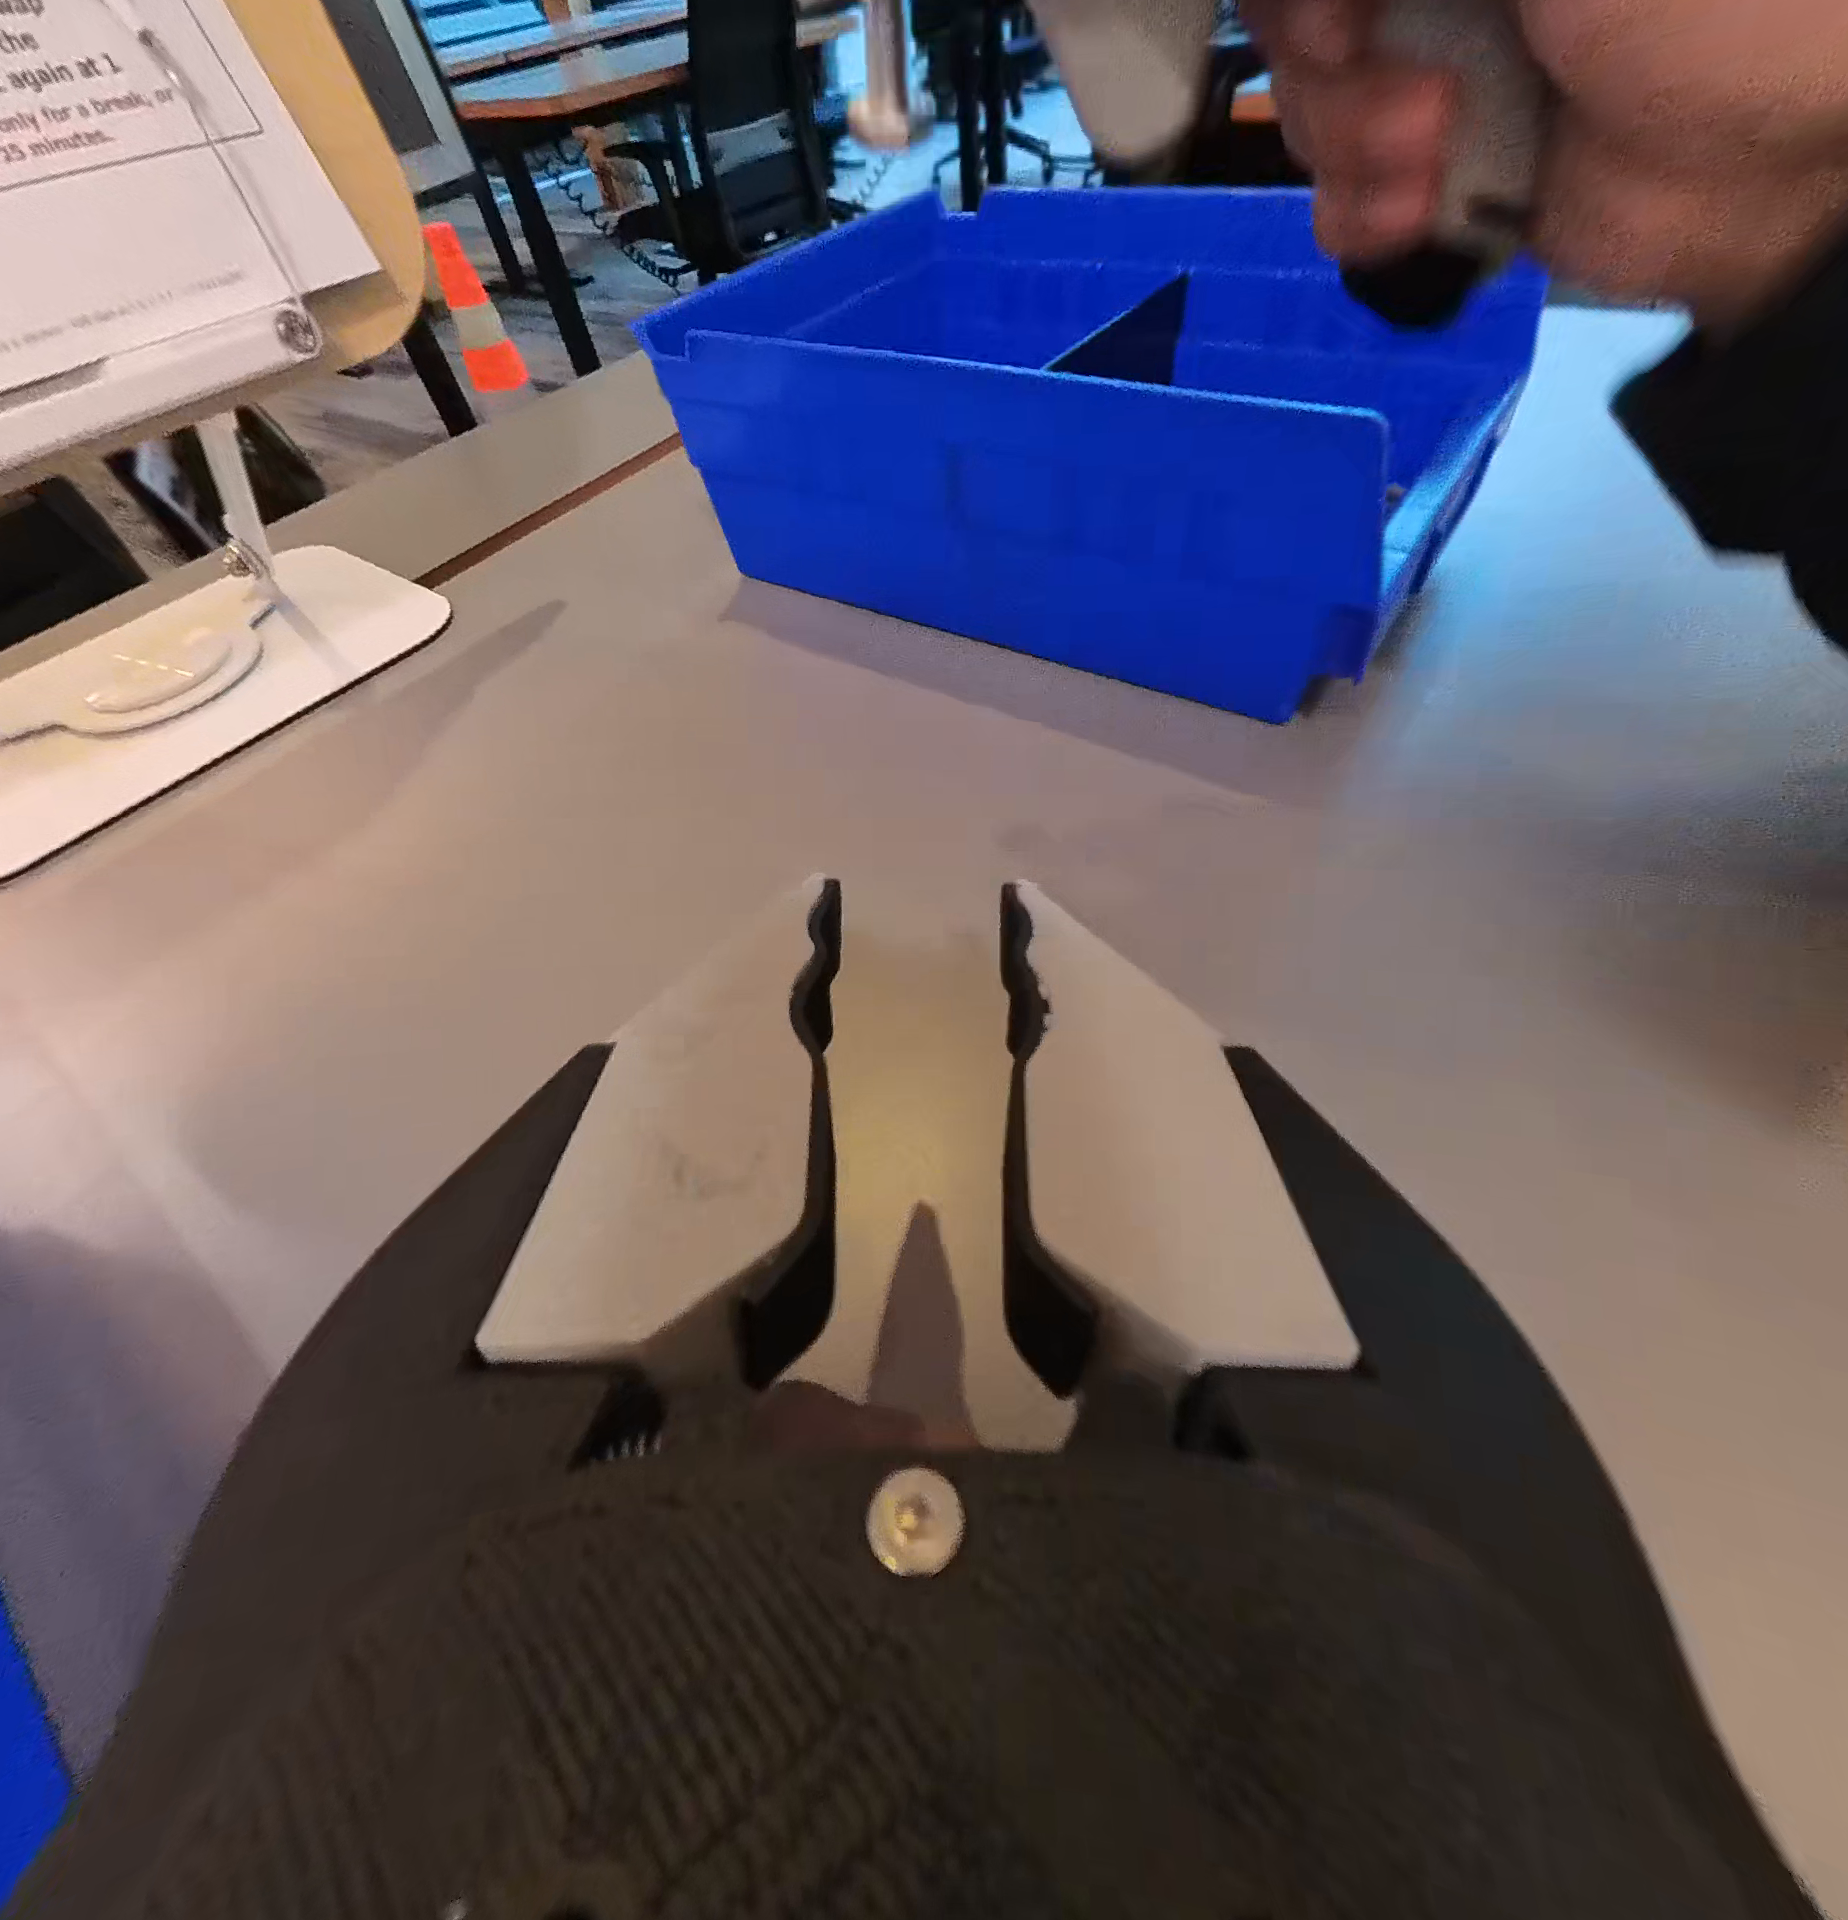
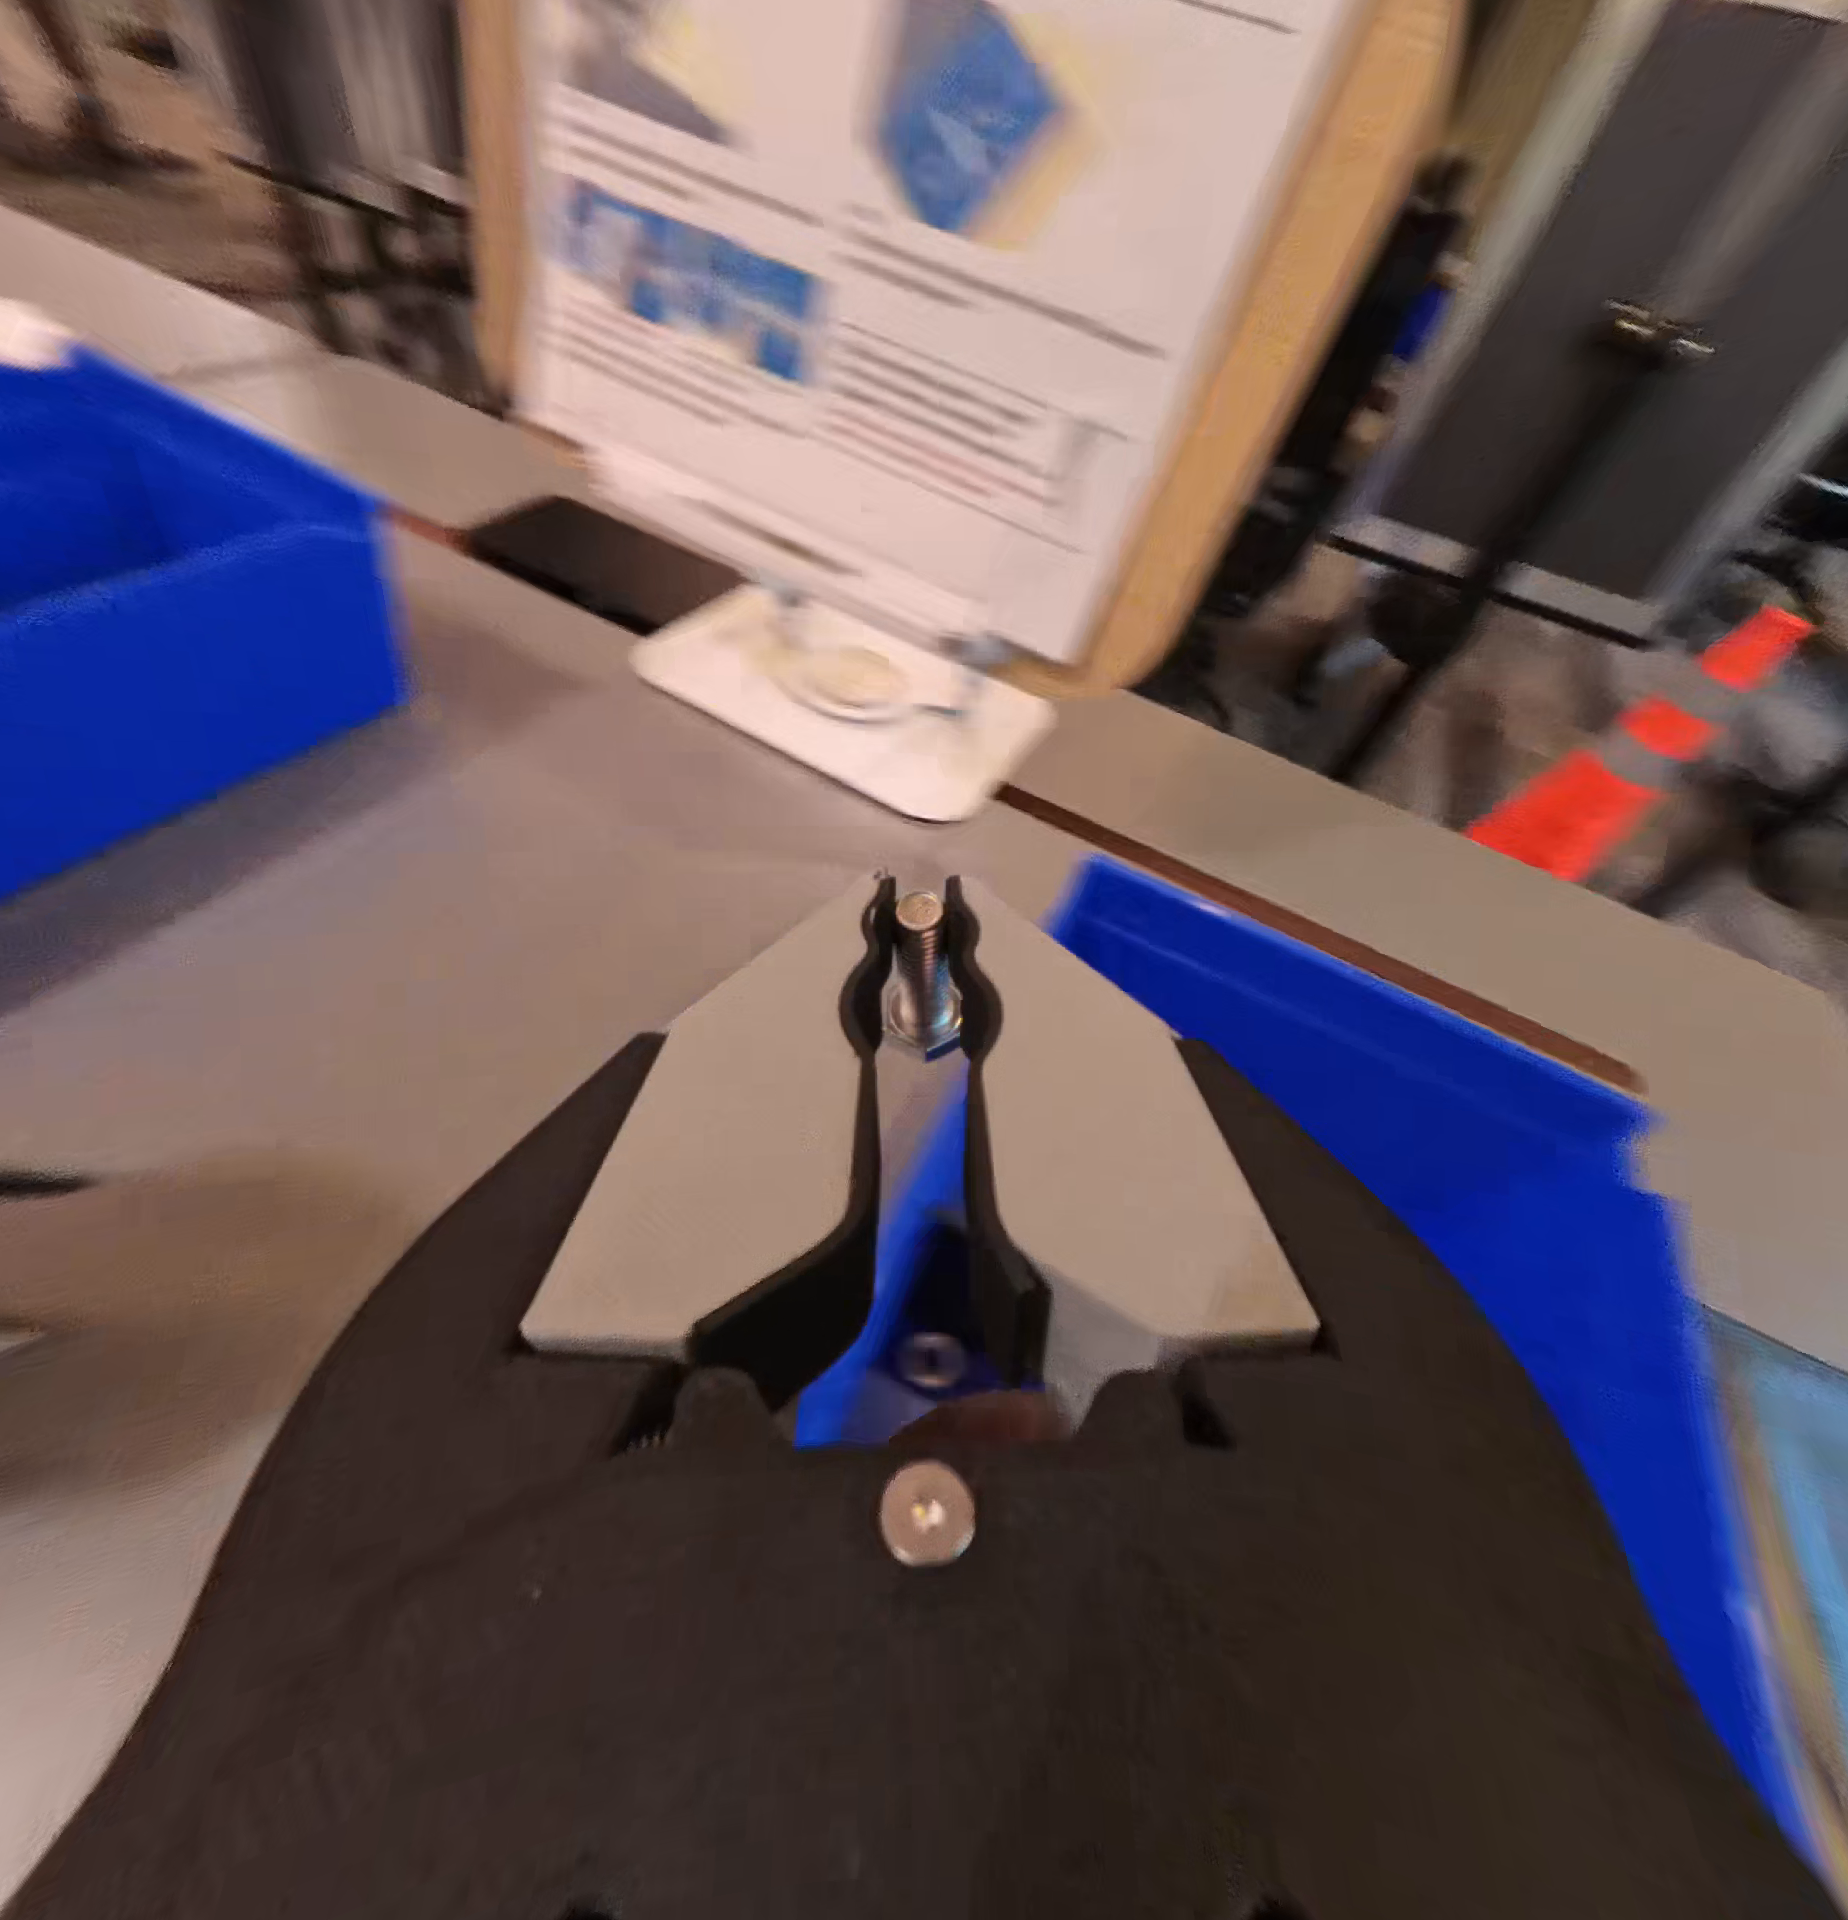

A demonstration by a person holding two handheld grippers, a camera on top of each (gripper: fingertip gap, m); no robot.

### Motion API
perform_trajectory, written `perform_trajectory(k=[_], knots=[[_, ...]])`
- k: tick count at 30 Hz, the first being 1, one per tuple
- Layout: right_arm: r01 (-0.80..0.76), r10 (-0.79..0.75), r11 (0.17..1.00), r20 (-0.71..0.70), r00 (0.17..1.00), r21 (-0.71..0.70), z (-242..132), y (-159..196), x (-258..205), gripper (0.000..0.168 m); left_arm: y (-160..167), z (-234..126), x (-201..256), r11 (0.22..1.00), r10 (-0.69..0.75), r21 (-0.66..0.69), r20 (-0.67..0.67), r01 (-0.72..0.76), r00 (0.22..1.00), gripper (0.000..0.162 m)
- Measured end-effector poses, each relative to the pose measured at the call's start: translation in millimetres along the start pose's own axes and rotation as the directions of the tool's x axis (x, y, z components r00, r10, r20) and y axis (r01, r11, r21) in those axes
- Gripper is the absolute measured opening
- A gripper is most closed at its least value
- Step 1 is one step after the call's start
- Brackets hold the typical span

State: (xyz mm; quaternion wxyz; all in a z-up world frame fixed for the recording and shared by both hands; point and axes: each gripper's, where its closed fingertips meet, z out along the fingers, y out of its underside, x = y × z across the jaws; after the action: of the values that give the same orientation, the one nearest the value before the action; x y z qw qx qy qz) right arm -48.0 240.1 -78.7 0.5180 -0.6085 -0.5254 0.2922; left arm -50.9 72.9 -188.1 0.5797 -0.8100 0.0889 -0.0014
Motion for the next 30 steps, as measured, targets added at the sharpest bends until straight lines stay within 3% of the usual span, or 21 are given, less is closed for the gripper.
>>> perform_trajectory(k=[1, 5, 8, 11, 16, 19, 24, 30], knots=[[-0.010, 0.008, 0.999, -0.049, 0.999, -0.041, 7.1, 5.3, 29.7, 0.006, 1.3, 0.9, -0.3, 1.000, 0.019, -0.007, 0.011, -0.019, 1.000, 0.028], [-0.085, 0.060, 0.952, -0.094, 0.994, -0.295, 39.0, 59.6, 95.1, 0.007, 1.2, 1.2, -2.2, 1.000, 0.031, -0.006, 0.025, -0.031, 0.999, 0.028], [-0.097, 0.032, 0.917, -0.172, 0.985, -0.387, 49.3, 91.2, 126.9, 0.015, 1.3, 0.6, -8.3, 1.000, -0.001, 0.000, 0.039, 0.001, 0.999, 0.028], [-0.122, 0.067, 0.937, -0.173, 0.983, -0.327, 41.1, 74.2, 128.1, 0.022, 3.1, 0.5, -12.4, 1.000, -0.025, -0.003, 0.044, 0.025, 0.999, 0.028], [-0.055, 0.057, 0.996, 0.029, 0.998, -0.068, 6.7, -8.4, 52.1, 0.019, 4.0, 2.8, -8.4, 1.000, -0.013, -0.012, 0.034, 0.014, 0.999, 0.028], [-0.003, 0.000, 1.000, 0.162, 0.987, 0.021, -6.9, -30.7, -13.3, 0.019, 6.7, 4.6, -7.6, 1.000, 0.005, -0.025, 0.036, -0.004, 0.999, 0.028], [-0.006, -0.028, 0.996, 0.381, 0.924, 0.087, -4.7, -24.1, -124.6, 0.019, 10.7, 5.7, -10.2, 0.999, 0.001, -0.039, 0.039, 0.001, 0.999, 0.028], [0.091, -0.117, 0.991, 0.294, 0.949, 0.101, 48.8, 14.3, -167.3, 0.020, 22.3, 0.3, -7.6, 0.995, -0.068, -0.067, 0.030, 0.070, 0.997, 0.028]])
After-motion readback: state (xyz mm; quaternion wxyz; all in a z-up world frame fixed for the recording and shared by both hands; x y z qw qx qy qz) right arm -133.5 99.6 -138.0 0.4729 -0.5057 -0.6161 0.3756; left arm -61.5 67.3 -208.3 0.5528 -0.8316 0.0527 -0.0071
